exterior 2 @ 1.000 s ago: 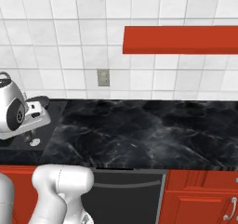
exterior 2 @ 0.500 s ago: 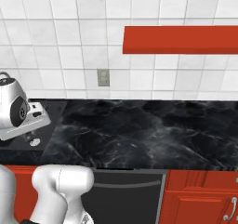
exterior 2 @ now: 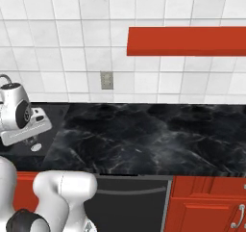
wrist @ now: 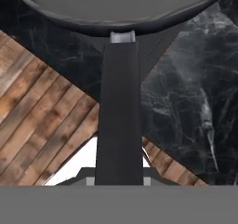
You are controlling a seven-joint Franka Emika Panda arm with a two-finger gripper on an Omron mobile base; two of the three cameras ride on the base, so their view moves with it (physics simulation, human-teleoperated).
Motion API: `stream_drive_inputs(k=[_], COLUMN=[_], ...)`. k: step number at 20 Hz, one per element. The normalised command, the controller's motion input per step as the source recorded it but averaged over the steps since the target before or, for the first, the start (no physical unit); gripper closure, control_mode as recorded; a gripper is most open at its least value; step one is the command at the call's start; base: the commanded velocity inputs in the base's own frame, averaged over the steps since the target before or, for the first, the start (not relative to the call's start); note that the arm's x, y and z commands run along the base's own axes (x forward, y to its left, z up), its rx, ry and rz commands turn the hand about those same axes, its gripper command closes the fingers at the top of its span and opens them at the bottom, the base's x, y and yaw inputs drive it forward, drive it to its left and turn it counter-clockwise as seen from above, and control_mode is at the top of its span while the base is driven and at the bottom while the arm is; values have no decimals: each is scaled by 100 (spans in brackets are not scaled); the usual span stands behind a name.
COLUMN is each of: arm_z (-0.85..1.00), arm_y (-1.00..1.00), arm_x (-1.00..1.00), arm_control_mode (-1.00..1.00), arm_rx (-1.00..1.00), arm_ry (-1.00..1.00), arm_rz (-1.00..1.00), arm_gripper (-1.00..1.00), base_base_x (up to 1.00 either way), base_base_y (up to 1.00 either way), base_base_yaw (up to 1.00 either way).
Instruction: Move the pot and pan from the stove into the sink.
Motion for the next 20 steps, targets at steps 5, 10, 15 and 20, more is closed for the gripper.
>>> stream_drive_inputs(k=[5, 10, 15, 20], arm_z=[-17, -21, -25, -26], arm_y=[46, 33, 20, 24], arm_x=[53, 51, 42, 43], arm_control_mode=[-100, -100, -100, -100], arm_rx=[-4, -5, -2, -2], arm_ry=[10, 14, 13, 9], arm_rz=[0, 0, 0, 0], arm_gripper=[100, 100, 100, 100], base_base_x=[0, 0, 0, 0], base_base_y=[0, 0, 0, 0], base_base_yaw=[0, 0, 0, 0])
